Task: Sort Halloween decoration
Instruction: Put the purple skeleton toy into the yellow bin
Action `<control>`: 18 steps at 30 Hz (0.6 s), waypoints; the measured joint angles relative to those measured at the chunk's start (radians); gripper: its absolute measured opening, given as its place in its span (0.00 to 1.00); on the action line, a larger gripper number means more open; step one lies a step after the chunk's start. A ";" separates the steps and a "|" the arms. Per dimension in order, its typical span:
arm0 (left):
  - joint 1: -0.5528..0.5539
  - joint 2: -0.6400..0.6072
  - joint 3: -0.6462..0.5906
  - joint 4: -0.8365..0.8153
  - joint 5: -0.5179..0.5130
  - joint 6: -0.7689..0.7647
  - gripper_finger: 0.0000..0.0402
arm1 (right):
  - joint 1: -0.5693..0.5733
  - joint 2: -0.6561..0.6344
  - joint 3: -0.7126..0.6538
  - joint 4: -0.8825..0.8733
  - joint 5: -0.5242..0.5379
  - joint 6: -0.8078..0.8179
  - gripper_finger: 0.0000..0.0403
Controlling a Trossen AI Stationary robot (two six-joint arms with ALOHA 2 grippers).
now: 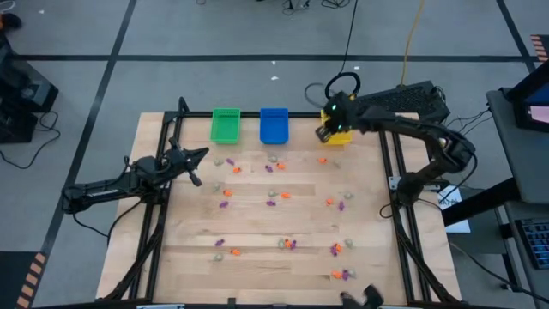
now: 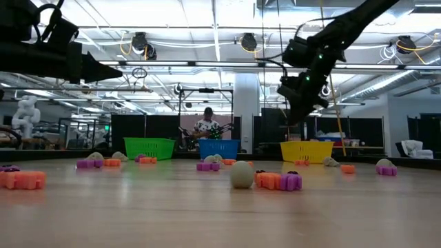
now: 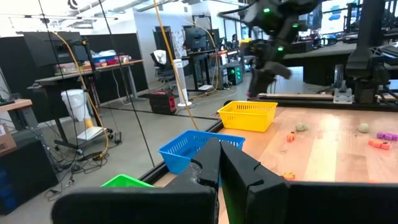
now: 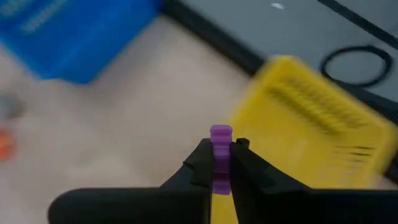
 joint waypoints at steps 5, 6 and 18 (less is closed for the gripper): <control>0.000 0.000 0.000 0.000 0.000 0.000 0.03 | -0.145 0.045 0.008 -0.033 -0.060 -0.058 0.05; 0.000 0.000 0.000 0.000 0.000 0.000 0.03 | -0.165 0.058 0.008 -0.030 -0.085 -0.068 0.05; 0.000 0.000 0.000 0.000 0.000 0.000 0.03 | -0.230 0.274 0.014 0.011 -0.158 -0.037 0.06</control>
